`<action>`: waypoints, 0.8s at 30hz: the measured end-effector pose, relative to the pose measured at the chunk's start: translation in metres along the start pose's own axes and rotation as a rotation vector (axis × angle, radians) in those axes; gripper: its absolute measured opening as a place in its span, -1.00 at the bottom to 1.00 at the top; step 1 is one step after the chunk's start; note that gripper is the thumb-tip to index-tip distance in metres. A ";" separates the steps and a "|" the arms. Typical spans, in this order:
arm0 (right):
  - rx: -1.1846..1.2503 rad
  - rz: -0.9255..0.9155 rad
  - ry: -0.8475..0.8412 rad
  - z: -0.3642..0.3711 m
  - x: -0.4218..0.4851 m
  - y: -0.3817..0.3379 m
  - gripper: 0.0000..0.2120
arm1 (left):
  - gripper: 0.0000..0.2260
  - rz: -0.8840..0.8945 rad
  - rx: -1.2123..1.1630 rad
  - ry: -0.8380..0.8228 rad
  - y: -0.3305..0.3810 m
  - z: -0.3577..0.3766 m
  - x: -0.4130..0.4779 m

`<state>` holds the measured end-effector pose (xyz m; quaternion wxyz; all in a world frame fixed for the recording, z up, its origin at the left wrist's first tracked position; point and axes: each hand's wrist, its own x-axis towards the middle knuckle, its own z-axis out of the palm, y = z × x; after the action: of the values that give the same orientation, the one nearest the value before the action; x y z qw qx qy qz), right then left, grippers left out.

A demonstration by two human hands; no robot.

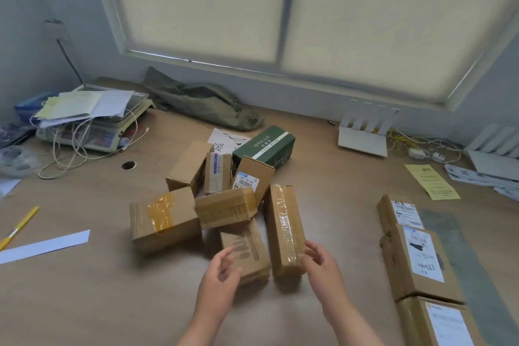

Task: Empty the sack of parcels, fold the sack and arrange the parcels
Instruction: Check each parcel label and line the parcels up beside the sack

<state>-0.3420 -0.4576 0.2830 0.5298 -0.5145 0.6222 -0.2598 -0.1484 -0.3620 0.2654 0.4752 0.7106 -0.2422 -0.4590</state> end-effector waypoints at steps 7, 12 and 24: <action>-0.461 0.028 0.051 0.031 0.032 0.007 -0.34 | -0.69 -0.018 0.040 -0.048 0.002 -0.028 0.015; -0.529 0.061 0.056 0.050 0.042 0.018 -0.21 | -0.71 -0.061 0.093 -0.083 -0.009 -0.034 0.017; -0.261 0.127 0.240 0.031 0.030 0.027 -0.31 | -0.71 -0.082 0.083 -0.134 -0.015 -0.008 0.009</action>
<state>-0.3208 -0.4691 0.2384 0.3958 -0.5038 0.7406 -0.2027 -0.1388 -0.3589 0.2486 0.4089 0.7065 -0.2630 -0.5142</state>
